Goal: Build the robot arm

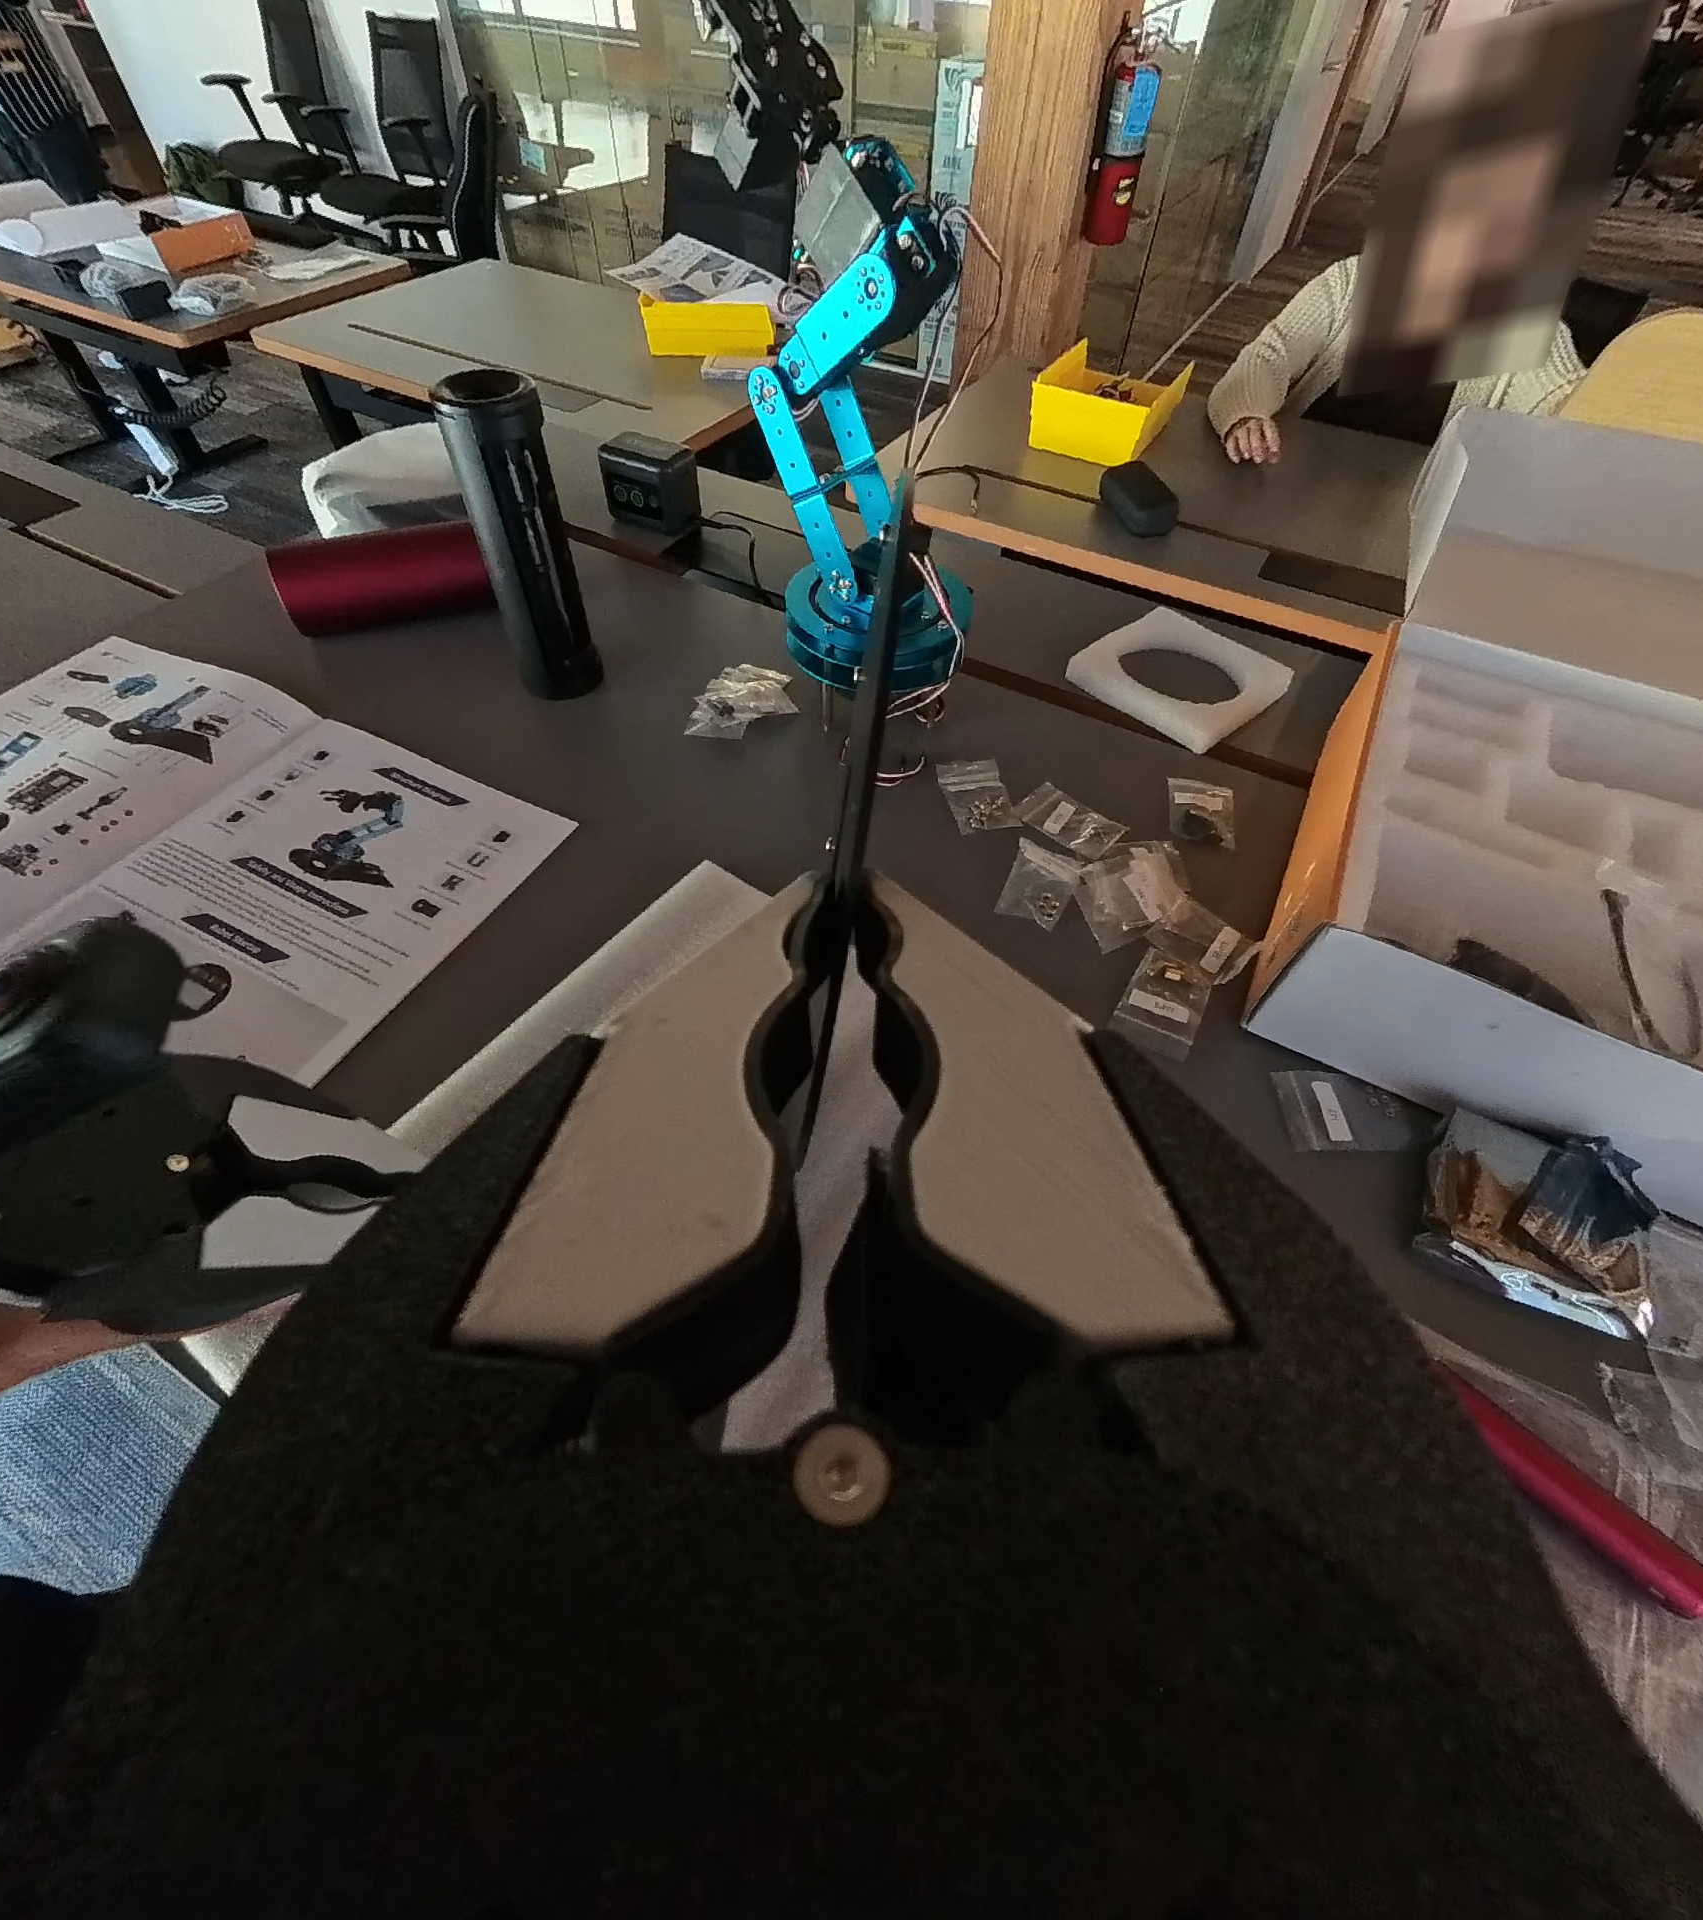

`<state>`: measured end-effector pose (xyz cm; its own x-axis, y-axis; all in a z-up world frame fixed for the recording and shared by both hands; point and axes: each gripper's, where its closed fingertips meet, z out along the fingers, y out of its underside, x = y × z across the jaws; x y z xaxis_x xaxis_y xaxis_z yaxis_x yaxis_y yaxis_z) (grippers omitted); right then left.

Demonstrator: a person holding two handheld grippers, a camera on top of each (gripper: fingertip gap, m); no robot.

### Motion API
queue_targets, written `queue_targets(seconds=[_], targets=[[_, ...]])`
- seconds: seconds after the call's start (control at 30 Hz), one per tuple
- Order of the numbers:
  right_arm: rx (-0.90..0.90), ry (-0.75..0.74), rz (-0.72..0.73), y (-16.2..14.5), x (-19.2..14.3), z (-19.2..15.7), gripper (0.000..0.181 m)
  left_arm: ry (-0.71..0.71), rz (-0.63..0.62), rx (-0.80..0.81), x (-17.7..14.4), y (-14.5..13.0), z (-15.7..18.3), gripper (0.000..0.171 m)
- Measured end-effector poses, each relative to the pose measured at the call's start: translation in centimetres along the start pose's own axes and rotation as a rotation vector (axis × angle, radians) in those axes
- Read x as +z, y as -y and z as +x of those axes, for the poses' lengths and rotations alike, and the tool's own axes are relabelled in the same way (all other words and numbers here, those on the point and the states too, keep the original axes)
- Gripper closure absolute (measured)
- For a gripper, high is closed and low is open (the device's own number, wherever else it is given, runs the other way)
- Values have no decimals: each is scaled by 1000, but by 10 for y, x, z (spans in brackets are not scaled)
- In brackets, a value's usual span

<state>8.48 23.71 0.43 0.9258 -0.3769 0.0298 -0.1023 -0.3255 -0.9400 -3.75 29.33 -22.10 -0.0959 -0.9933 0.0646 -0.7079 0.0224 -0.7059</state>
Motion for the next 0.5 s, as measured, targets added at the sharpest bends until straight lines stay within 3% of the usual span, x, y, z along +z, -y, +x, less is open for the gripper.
queue_targets(seconds=[0.13,0.2,0.4,0.5], targets=[[-5,1,0,0,0,-1,180,-95,62,201,-10,18,6,168],[-10,2,-2,1,0,-2,180,-177,146,299,-23,43,10,168],[-35,11,1,2,2,-9,180,-308,402,561,-88,192,2,169],[-44,12,6,4,3,-13,180,-367,414,661,-103,244,4,168]])
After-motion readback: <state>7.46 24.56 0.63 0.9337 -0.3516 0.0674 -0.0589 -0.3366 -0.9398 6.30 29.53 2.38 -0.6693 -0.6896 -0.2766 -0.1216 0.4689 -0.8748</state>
